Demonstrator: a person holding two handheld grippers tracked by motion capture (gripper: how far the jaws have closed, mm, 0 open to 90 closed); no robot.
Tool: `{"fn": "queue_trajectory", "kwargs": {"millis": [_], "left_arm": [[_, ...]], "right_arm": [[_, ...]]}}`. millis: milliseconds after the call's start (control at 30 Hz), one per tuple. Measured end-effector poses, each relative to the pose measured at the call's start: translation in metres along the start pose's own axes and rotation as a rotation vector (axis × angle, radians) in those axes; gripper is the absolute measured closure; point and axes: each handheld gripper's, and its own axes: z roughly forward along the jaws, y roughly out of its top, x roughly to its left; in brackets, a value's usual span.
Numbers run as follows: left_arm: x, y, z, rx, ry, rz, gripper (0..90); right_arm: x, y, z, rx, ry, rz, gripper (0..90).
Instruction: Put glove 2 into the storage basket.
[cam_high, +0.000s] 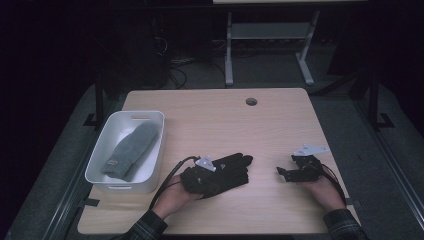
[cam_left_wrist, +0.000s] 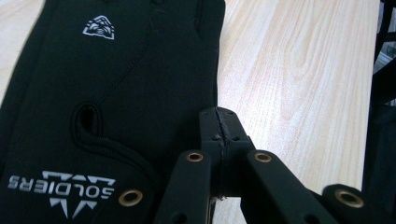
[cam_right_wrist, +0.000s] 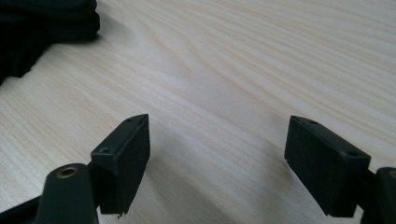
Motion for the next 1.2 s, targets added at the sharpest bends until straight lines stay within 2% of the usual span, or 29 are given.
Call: {"fn": "queue_trajectory", "kwargs": {"millis": [67,200,333,500,567,700,800,900,1000,1033,1067,1200], "left_arm": [[-0.001,0.002,-0.003,-0.013,-0.004,0.003,89.2],[-0.002,0.008,-0.013,-0.044,-0.009,0.019,81.7],[0.002,0.017,-0.022,-0.061,0.003,0.049,70.2],[0.014,0.027,-0.025,-0.102,0.047,0.047,52.3],[0.02,0.03,-0.024,-0.105,0.05,0.048,46.4],[0.029,0.037,-0.02,-0.097,0.084,0.08,36.5],[0.034,0.038,-0.014,-0.084,0.087,0.111,32.3],[0.038,0.037,-0.006,-0.064,0.092,0.117,27.7],[0.041,0.037,0.004,-0.058,0.096,0.106,24.3],[0.043,0.037,0.004,-0.042,0.099,0.122,22.6],[0.043,0.036,0.007,-0.045,0.102,0.107,22.4],[0.046,0.033,0.016,-0.017,0.105,0.11,21.0]], "right_arm": [[0.001,0.0,0.001,0.007,-0.001,-0.005,22.3],[0.001,0.0,0.002,0.012,0.002,-0.003,21.9],[0.0,-0.001,0.002,0.007,0.006,0.0,21.3],[-0.001,-0.002,0.003,0.005,0.014,0.007,19.8],[-0.001,-0.002,0.004,0.004,0.014,0.003,19.1],[-0.001,-0.002,0.004,-0.003,0.016,0.004,18.7],[-0.001,-0.003,0.004,-0.012,0.018,0.0,18.8],[-0.002,-0.004,0.004,-0.015,0.018,-0.004,18.8],[-0.002,-0.004,0.004,-0.017,0.018,-0.005,19.0],[-0.002,-0.004,0.004,-0.017,0.019,-0.005,19.0],[-0.002,-0.004,0.004,-0.017,0.019,-0.006,19.0],[-0.001,-0.004,0.004,-0.017,0.022,-0.005,19.5]]}}
